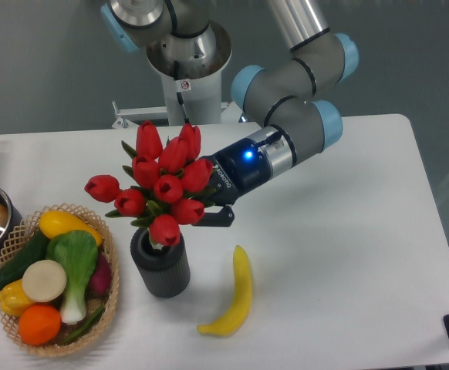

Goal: Insert the flowers into the vase

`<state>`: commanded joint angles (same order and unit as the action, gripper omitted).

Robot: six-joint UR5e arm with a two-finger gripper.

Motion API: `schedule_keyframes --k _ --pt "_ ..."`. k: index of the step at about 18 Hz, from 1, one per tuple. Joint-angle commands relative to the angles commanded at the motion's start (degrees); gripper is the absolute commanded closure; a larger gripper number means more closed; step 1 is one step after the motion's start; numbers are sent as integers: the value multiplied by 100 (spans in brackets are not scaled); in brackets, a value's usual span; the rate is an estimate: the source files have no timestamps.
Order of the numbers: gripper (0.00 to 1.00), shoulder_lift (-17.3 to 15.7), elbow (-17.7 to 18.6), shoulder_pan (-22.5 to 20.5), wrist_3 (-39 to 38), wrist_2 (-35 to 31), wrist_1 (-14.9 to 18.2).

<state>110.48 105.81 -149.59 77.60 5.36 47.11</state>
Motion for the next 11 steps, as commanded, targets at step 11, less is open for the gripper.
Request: schedule_keyframes --k 11 --pt "73 141 335 0 441 -492 -53"
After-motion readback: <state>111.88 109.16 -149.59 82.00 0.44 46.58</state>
